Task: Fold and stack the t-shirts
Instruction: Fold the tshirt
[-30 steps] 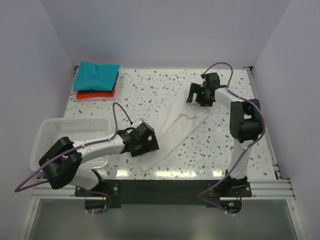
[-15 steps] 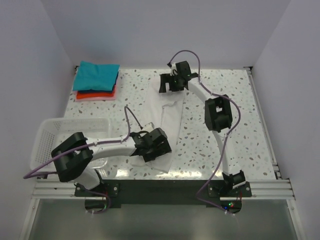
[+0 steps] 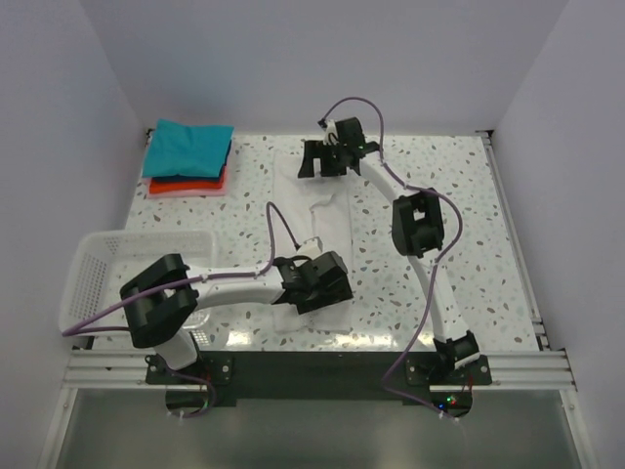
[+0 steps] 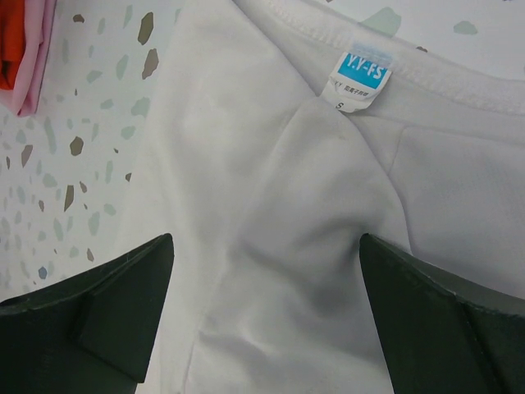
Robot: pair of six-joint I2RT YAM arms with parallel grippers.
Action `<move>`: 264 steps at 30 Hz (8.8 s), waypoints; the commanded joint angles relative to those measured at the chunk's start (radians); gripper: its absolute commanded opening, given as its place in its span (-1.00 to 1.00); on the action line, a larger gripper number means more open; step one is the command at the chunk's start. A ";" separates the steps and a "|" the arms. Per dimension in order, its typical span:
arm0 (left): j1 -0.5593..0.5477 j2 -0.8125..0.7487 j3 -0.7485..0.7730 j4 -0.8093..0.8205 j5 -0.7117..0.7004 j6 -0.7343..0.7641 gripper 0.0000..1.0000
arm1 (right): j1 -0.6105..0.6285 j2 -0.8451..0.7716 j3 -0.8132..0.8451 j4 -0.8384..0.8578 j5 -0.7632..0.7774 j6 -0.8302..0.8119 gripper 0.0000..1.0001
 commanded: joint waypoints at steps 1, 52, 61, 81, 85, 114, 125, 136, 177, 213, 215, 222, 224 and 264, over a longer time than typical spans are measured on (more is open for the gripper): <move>-0.015 -0.050 0.099 -0.031 -0.080 0.095 1.00 | 0.002 -0.059 0.047 -0.083 -0.014 -0.013 0.98; -0.028 -0.468 -0.423 -0.155 -0.100 0.122 -0.42 | 0.250 -1.426 -1.556 -0.140 0.428 0.267 0.96; -0.028 -0.443 -0.456 -0.103 -0.025 0.136 -1.00 | 0.562 -1.440 -1.622 -0.223 0.526 0.477 0.86; -0.028 -0.486 -0.489 -0.140 0.000 0.078 -1.00 | 0.643 -1.256 -1.705 -0.034 0.436 0.570 -0.17; -0.028 -0.486 -0.489 -0.157 0.007 0.072 -1.00 | 0.643 -1.265 -1.731 -0.037 0.420 0.588 -0.49; -0.083 -0.629 -0.303 -0.312 -0.177 0.063 -1.00 | 0.648 -1.578 -1.676 -0.148 0.567 0.547 -1.00; 0.107 -0.560 -0.187 -0.221 -0.201 0.236 -1.00 | 0.493 -1.472 -1.519 -0.074 0.555 0.370 -1.00; 0.233 -0.405 -0.047 -0.160 -0.217 0.363 -1.00 | 0.347 -1.354 -1.394 -0.019 0.491 0.281 -1.00; 0.660 0.143 0.344 -0.003 0.087 0.681 -1.00 | 0.059 -0.800 -0.983 0.091 0.264 0.154 -1.00; 0.701 -0.101 0.105 0.090 0.197 0.692 1.00 | 0.075 -0.861 -1.081 0.170 0.041 0.145 0.98; 0.701 -0.162 0.032 0.083 0.194 0.685 1.00 | 0.100 -0.845 -1.072 0.179 0.008 0.132 0.98; 0.675 -0.368 -0.188 0.112 0.197 0.646 1.00 | 0.197 -0.685 -0.892 0.163 -0.025 0.065 0.98; 0.669 -0.397 -0.235 0.115 0.188 0.642 1.00 | 0.204 -0.609 -0.837 0.136 -0.015 0.060 0.98; 0.658 -0.316 -0.243 0.145 0.164 0.626 1.00 | 0.017 -0.355 -0.506 0.062 0.098 0.056 0.98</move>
